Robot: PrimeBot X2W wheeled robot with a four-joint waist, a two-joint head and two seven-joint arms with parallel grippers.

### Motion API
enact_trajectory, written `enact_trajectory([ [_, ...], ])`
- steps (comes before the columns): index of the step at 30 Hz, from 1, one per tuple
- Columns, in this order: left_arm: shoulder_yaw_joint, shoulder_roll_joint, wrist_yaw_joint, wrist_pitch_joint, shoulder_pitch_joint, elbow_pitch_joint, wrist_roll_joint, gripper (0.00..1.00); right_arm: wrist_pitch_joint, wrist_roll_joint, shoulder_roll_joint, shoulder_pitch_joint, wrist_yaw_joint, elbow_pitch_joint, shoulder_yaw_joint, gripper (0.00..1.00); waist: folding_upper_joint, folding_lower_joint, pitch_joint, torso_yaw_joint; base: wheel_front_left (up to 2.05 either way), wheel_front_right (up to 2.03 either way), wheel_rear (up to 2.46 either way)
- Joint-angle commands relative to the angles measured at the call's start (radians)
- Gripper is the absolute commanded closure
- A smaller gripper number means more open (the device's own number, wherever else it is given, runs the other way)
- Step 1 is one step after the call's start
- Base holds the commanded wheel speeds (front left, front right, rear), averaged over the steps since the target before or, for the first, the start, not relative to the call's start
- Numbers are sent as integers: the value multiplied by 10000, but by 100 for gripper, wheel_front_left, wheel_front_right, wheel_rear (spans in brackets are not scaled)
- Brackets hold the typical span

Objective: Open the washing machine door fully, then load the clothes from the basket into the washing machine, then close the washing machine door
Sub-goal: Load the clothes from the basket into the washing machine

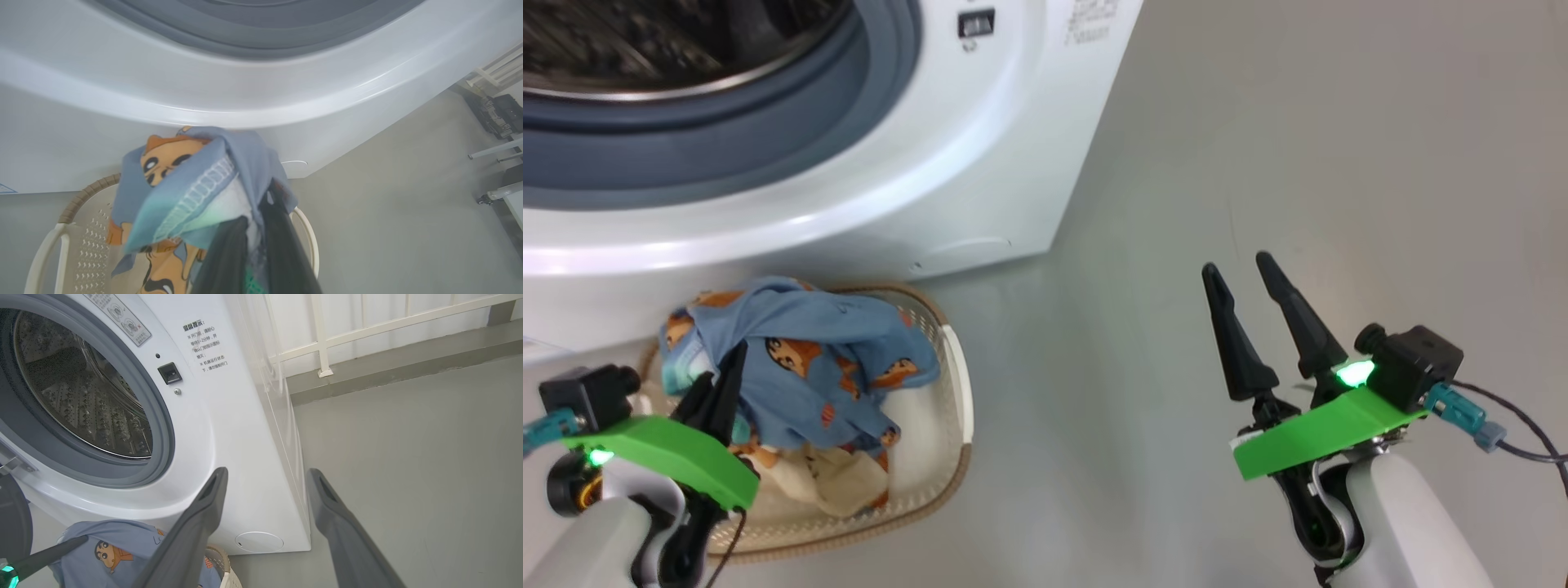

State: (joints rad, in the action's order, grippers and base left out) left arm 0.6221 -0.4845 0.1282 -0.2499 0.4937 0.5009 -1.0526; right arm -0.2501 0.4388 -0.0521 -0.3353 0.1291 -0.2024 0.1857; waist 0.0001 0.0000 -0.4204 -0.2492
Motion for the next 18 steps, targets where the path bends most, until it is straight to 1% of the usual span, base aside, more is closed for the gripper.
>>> enact_trajectory([
  [1,-657,-249,25,-117,-177,-379,326,100,-117,-133,18,275,16,146,169,0,-1,0,947,463,0,0,0],
  [7,-1892,244,22,-117,-1043,-1180,1284,100,-117,-245,18,572,16,-29,48,0,-1,0,1684,665,0,0,0],
  [11,-2556,573,-61,-117,-1520,-1806,1985,100,-117,-311,1,779,16,-100,-26,0,-1,0,2117,786,0,0,0],
  [13,-2840,737,-151,-117,-1737,-2164,2340,100,-117,-299,-52,873,16,-120,-45,0,-1,0,2322,822,0,0,0],
  [18,-3281,1109,-620,-118,-2309,-3080,3210,100,-117,-206,-200,1091,16,-146,-69,0,-1,0,2840,880,0,0,0],
])
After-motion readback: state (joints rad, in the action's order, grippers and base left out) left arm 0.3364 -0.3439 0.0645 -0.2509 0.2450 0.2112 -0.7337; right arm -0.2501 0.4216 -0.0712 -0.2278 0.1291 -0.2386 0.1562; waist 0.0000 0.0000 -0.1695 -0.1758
